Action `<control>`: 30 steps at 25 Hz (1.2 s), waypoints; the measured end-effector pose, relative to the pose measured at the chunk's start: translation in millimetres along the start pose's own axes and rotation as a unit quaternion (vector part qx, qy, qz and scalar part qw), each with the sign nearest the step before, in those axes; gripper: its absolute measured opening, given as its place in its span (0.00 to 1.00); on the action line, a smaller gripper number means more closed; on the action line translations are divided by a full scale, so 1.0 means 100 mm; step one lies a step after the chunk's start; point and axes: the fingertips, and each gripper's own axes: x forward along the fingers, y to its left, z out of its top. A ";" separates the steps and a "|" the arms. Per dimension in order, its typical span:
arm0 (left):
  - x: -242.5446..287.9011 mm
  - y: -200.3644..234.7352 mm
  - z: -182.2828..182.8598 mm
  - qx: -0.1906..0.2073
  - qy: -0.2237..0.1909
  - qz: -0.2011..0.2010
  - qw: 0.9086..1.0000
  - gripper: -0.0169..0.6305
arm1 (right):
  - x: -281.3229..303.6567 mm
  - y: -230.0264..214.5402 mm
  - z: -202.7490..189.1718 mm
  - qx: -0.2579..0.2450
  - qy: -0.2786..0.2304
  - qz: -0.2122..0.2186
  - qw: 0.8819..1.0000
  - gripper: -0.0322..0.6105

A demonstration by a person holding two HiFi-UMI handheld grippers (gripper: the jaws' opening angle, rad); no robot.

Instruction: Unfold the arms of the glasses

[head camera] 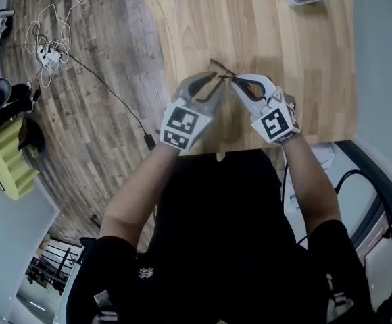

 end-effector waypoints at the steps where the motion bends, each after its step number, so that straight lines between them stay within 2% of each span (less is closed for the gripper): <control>1: 0.01 -0.01 0.00 0.000 0.001 -0.002 1.000 0.16 | -0.01 0.00 0.01 -0.003 -0.002 0.000 1.000 0.07; 3: 0.03 -0.04 -0.01 0.001 0.002 -0.006 1.000 0.12 | -0.01 0.01 0.01 -0.005 -0.010 0.002 1.000 0.07; 8: 0.03 -0.08 -0.03 0.002 0.010 -0.013 1.000 0.11 | -0.02 0.03 -0.01 0.004 -0.008 0.003 1.000 0.07; 14: -0.02 -0.16 0.00 0.020 0.014 -0.014 1.000 0.10 | -0.10 0.06 0.03 -0.008 0.005 0.005 1.000 0.08; 18: -0.06 -0.20 0.02 0.025 0.015 -0.003 1.000 0.09 | -0.25 0.04 0.08 0.013 -0.018 0.006 1.000 0.08; 21: -0.08 -0.26 0.02 0.032 0.018 0.002 0.999 0.08 | -0.46 -0.15 0.14 0.051 -0.059 -0.027 0.997 0.08; 25: -0.11 -0.39 0.05 0.046 0.016 0.000 0.999 0.07 | -0.79 -0.53 0.03 0.130 -0.079 -0.103 0.983 0.08; 27: -0.12 -0.47 0.09 0.053 0.013 -0.003 0.998 0.07 | -0.93 -0.64 -0.03 0.143 -0.074 -0.129 0.978 0.08; 30: -0.09 -0.56 0.14 0.062 0.010 -0.007 0.998 0.07 | -1.03 -0.66 -0.08 0.140 -0.066 -0.138 0.978 0.08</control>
